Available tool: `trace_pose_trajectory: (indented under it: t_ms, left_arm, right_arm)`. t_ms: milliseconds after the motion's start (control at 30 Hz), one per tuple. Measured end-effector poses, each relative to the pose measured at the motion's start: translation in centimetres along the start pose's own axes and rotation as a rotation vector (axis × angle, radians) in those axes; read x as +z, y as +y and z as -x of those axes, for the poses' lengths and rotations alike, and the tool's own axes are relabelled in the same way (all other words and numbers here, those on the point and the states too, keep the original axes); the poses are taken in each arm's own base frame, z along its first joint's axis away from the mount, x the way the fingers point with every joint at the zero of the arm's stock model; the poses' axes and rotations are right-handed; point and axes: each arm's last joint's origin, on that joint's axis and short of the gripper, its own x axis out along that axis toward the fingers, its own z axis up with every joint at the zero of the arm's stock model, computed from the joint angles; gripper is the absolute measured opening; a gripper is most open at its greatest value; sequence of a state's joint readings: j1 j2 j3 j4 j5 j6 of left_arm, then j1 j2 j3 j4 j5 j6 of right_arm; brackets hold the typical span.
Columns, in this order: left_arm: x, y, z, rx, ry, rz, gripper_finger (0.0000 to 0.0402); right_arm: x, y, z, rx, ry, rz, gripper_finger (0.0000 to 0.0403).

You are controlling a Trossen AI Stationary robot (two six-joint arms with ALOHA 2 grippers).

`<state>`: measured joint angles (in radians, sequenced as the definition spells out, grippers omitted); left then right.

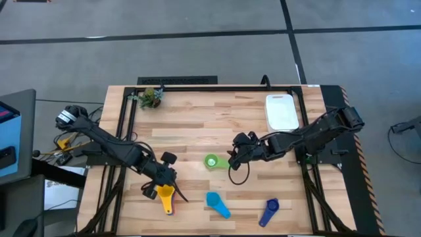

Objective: Nest measuring cups in basket
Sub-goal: Stack the yellow measuring cup on top of the blue measuring cup

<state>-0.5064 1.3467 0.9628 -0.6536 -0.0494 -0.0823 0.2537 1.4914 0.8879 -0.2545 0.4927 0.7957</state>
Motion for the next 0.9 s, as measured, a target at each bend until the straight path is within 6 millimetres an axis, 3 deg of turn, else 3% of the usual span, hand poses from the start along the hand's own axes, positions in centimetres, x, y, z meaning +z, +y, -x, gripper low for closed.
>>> trace_pose_trajectory:
  t_ms: [500, 900]
  left_arm:
    - [-0.1, -0.3, -3.4, -0.004, 0.107, 0.056, 0.0000]
    - [0.0, -0.1, -3.1, 0.052, 0.093, 0.097, 0.0000]
  right_arm:
    - [-0.3, 0.3, 0.2, 0.012, 0.002, 0.000, 0.0225]
    - [-0.3, 0.3, 0.2, 0.016, 0.006, -0.033, 0.0225]
